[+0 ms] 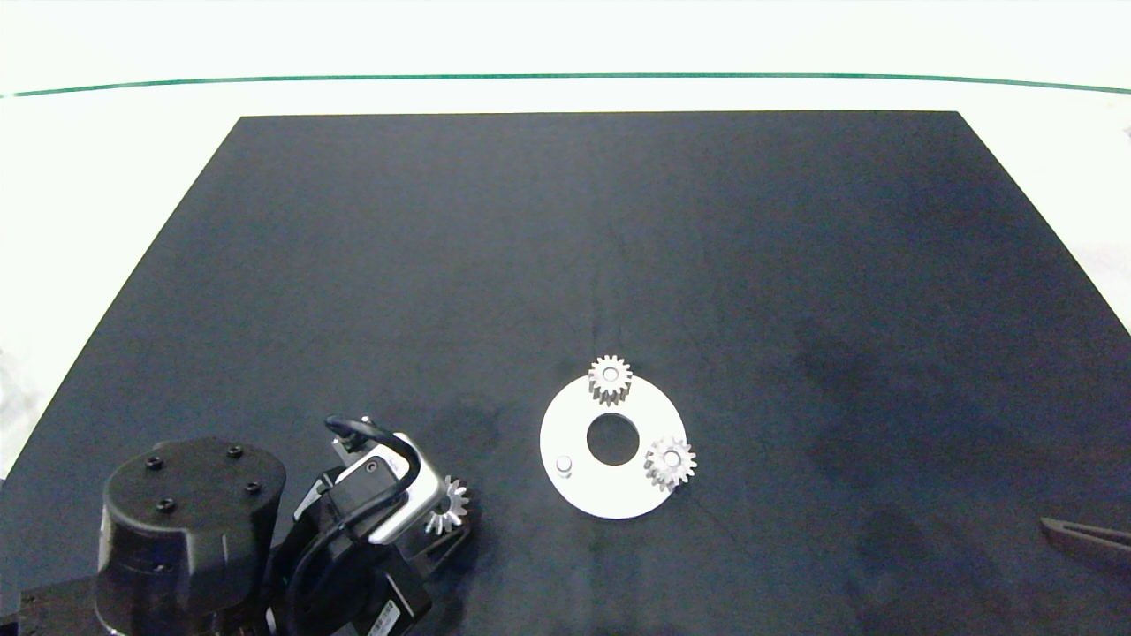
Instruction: Install three planetary gears onto the carrier pins
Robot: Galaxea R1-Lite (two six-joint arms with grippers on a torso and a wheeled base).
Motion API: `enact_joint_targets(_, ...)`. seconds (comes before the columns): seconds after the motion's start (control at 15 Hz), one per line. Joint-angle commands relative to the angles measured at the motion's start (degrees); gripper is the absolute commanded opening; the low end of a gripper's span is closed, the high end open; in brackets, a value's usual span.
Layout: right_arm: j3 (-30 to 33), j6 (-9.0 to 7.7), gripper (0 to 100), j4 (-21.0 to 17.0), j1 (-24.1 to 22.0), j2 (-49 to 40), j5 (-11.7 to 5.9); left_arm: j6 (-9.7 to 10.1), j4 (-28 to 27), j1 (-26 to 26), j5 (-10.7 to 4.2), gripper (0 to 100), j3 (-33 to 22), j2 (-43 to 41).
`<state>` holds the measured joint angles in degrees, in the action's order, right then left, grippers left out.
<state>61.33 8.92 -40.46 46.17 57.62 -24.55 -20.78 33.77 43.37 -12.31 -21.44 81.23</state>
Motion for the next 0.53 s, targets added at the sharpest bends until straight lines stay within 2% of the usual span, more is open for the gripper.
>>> enact_joint_targets(0.07, 0.1, 0.04, 100, -0.5, 0.2, -1.9, -0.15, -0.31, -5.4, 1.9, -0.78, 22, -4.3, 0.0)
enact_joint_targets(0.2, 0.1, -0.05, 100, -0.5, 0.2, -2.7, -0.15, -0.31, -11.3, 4.7, -2.63, 22, -7.9, 0.0)
enact_joint_targets(0.4, 0.2, -0.05, 100, -1.2, 0.2, -3.8, -0.15, -0.40, -12.4, 5.3, -4.47, 22, -10.4, 1.3)
enact_joint_targets(0.47, 0.1, -0.05, 100, -1.6, 0.2, -4.0, -0.15, -0.84, -12.4, 6.1, -6.06, 22, -10.9, 1.9)
enact_joint_targets(0.53, 0.1, -0.05, 100, -1.6, 0.2, -4.0, -0.15, -1.10, -12.4, 6.5, -6.23, 22, -11.5, 2.3)
